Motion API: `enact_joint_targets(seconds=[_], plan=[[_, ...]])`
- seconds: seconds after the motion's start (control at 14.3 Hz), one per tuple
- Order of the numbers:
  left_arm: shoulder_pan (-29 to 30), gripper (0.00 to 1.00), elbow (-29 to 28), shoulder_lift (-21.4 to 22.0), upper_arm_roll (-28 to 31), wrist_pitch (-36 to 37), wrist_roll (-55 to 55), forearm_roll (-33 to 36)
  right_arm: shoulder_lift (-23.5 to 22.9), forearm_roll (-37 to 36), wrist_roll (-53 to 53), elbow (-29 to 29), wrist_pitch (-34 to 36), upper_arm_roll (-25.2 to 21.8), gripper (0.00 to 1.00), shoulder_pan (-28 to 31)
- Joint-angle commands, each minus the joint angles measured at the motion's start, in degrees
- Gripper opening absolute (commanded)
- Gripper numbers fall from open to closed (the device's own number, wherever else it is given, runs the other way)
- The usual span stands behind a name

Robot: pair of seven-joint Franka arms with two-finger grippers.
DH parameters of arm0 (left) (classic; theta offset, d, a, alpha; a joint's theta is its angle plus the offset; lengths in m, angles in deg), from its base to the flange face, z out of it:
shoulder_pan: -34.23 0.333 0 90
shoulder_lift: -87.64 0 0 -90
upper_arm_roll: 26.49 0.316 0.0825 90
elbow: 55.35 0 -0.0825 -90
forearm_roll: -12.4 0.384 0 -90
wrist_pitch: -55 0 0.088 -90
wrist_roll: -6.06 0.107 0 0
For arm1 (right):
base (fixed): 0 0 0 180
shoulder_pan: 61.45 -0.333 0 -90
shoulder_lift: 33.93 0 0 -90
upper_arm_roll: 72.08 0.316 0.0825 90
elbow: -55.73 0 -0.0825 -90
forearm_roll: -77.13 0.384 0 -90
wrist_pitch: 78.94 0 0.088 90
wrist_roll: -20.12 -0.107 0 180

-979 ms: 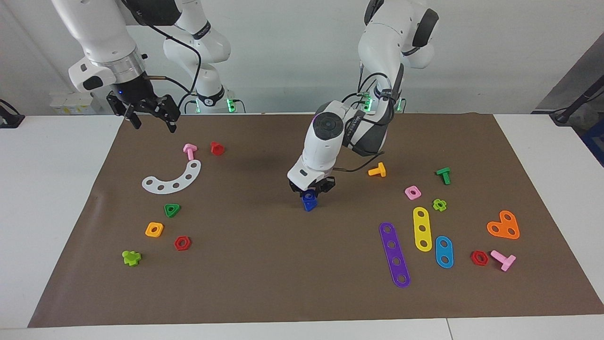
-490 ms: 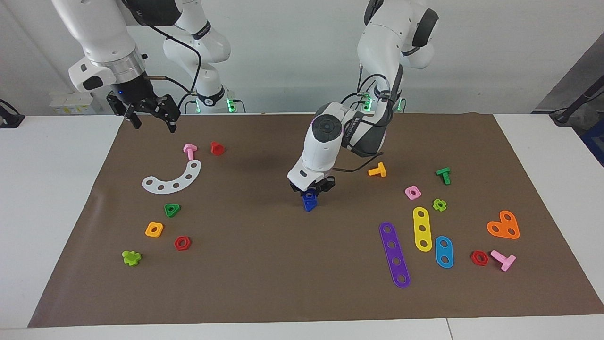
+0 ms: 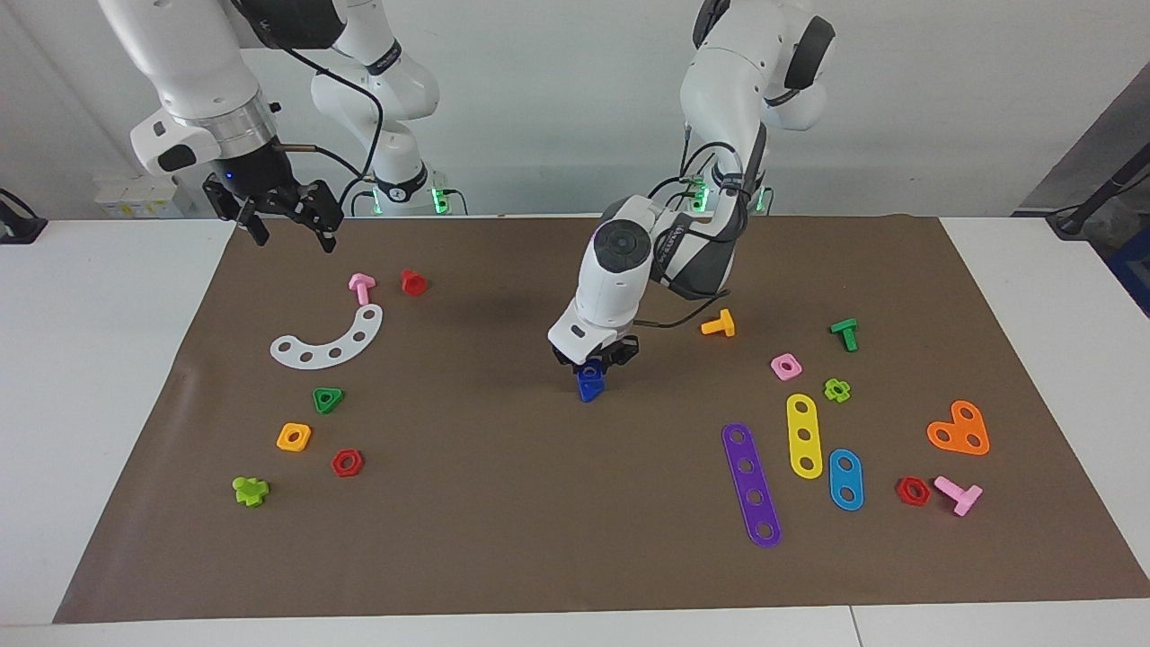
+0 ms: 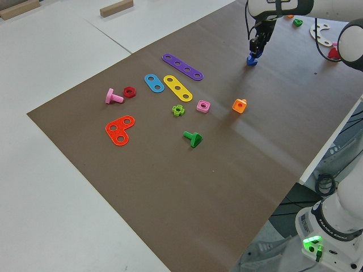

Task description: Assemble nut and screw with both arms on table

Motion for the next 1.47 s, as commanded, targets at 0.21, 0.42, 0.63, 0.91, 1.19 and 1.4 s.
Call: enact_joint_targets(seconds=[0.21,0.42,0.63,0.91,1.19,1.4], plan=[[-1.0,0.20,-2.8,1.8,0.9,-3.2,-1.0,0.4,0.0,1.1,-0.2,0.4,1.0,0.2,1.00,0.3],[-1.0,0.57,-2.8,1.7,0.9,-4.2,-1.2,0.4,0.0,1.1,-0.2,0.4,1.0,0.2,1.00,0.3],[-0.9,0.69,-2.8,1.7,0.9,-4.6,-1.2,0.4,0.0,1.1,-0.2,0.4,1.0,0.2,1.00,0.3],[-0.5,0.72,-1.8,1.6,0.9,-3.2,-1.1,0.3,0.0,1.1,-0.2,0.4,1.0,0.2,1.00,0.3],[2.5,0.71,8.8,-0.1,1.2,10.0,-0.8,-0.2,0.0,1.1,-0.2,0.4,1.0,0.1,1.00,0.3],[9.8,0.71,10.6,2.4,0.4,14.0,0.5,-0.4,0.0,1.1,-0.2,0.4,1.0,0.2,1.00,0.3]])
